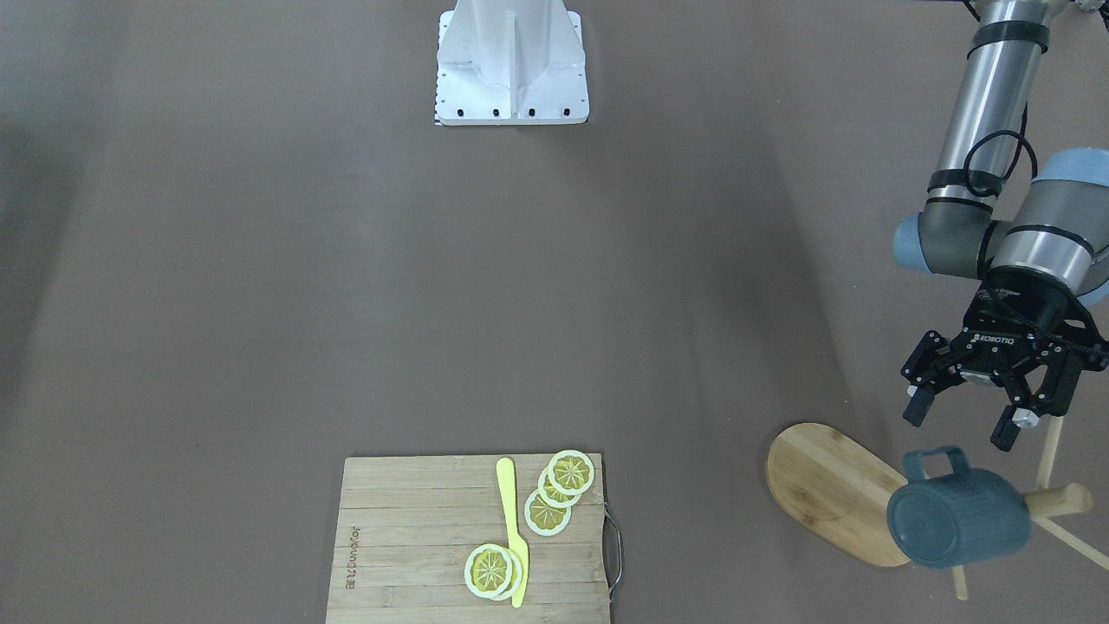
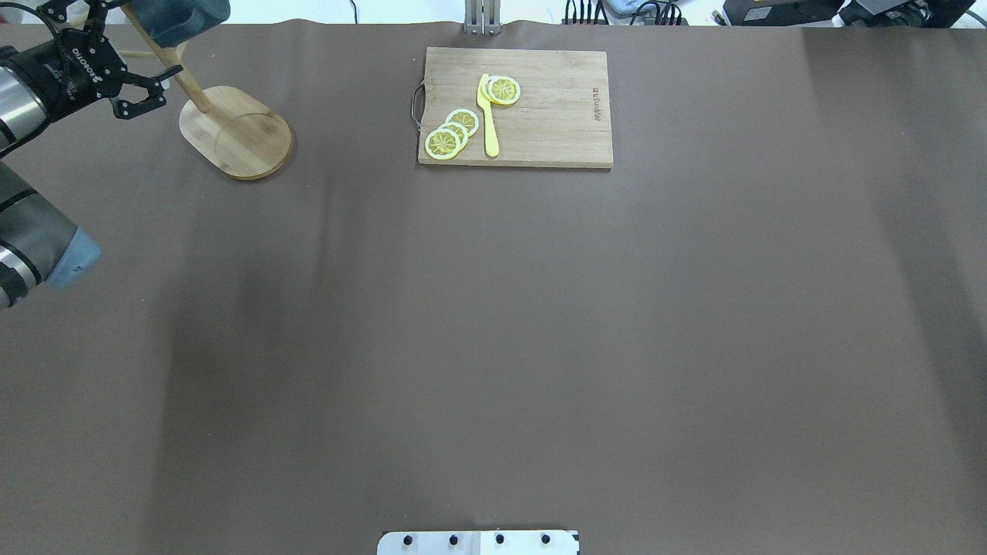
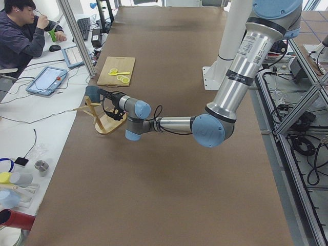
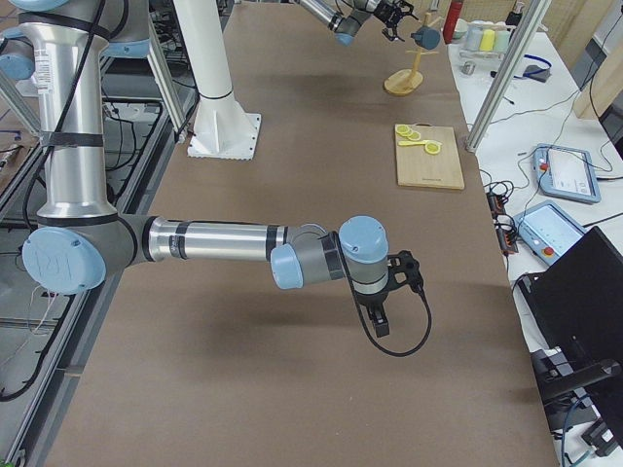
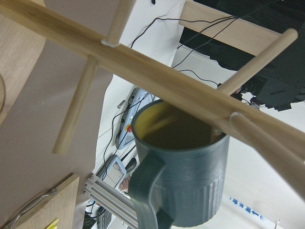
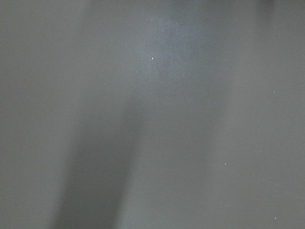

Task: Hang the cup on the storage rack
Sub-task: 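Slide the mug handle onto a rack peg with the left gripper, then open the left gripper and pull it back from the hanging mug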

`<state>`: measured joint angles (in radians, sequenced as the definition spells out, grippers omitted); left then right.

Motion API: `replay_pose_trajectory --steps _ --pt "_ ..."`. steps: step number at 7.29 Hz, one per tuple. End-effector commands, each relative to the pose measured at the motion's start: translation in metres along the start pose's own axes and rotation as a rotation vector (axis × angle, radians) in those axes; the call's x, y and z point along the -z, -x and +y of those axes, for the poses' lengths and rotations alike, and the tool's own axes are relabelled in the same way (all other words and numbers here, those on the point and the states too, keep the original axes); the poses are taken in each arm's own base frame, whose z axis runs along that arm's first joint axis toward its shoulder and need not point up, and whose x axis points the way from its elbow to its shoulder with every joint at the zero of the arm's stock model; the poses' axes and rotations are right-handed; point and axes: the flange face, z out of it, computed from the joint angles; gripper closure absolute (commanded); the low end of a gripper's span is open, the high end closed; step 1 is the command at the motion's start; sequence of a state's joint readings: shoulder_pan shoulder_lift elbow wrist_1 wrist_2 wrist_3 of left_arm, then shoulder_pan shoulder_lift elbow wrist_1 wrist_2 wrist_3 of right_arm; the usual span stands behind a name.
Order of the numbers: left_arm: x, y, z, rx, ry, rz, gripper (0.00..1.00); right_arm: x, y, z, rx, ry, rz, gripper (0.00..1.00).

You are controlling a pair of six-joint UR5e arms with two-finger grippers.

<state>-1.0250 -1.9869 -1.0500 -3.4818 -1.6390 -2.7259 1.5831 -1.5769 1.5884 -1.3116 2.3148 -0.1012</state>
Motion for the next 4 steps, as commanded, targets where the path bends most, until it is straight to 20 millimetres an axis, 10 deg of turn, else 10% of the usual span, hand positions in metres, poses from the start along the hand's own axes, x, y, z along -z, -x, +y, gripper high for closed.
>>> replay_pose_trajectory --steps 1,4 --pt "0.013 0.002 0.007 -0.002 0.042 0.009 0.01 -0.001 -0.001 0.001 -0.002 0.002 0.000 0.00" --pt "0.058 0.006 0.025 -0.043 0.148 -0.021 0.01 -0.001 -0.001 0.001 -0.002 0.002 0.000 0.00"
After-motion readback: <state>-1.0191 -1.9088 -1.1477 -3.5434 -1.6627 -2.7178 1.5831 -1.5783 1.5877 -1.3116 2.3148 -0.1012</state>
